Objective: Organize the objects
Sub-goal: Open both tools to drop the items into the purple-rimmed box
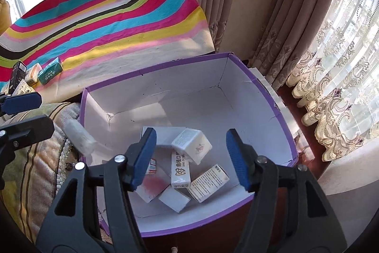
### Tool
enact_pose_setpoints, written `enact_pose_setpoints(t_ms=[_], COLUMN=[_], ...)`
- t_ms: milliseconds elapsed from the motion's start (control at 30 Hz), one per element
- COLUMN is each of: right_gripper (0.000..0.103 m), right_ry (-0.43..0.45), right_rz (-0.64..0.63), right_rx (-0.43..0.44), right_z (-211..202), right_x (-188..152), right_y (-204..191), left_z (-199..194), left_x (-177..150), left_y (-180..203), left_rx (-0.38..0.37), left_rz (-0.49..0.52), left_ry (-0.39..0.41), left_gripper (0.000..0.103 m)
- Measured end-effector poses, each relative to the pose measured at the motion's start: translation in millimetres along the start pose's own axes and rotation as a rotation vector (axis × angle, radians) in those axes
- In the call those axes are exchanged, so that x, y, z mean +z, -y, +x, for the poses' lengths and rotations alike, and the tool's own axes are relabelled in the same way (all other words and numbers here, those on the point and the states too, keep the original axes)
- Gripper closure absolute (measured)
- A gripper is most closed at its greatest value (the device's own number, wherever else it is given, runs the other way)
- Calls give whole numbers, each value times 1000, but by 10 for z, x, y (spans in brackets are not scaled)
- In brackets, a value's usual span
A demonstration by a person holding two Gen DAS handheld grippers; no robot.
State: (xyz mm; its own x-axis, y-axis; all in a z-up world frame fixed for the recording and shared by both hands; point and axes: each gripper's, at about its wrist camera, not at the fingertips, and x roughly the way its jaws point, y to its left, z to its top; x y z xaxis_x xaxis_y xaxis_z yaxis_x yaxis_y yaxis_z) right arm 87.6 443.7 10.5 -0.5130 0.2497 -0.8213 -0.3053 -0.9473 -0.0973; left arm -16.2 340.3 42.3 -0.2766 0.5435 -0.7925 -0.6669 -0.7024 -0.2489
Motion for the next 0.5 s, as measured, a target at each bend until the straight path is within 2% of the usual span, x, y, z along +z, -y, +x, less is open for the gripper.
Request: enact_pose_setpoints(t_ms=[100, 233, 500], right_gripper=[30, 25, 10], right_ry=[11, 31, 89], right_rz=[11, 16, 3], right_rx=[-2, -8, -26], right_z=[-32, -84, -265], right_x=[22, 55, 153], right_y=[11, -11, -189], left_z=[-89, -190, -470], left_x=[11, 18, -125], left_y=[7, -26, -153], left_rx=[5, 101, 150], left_rz=[5, -30, 24], left_ry=[29, 59, 142], left_gripper=[27, 24, 24])
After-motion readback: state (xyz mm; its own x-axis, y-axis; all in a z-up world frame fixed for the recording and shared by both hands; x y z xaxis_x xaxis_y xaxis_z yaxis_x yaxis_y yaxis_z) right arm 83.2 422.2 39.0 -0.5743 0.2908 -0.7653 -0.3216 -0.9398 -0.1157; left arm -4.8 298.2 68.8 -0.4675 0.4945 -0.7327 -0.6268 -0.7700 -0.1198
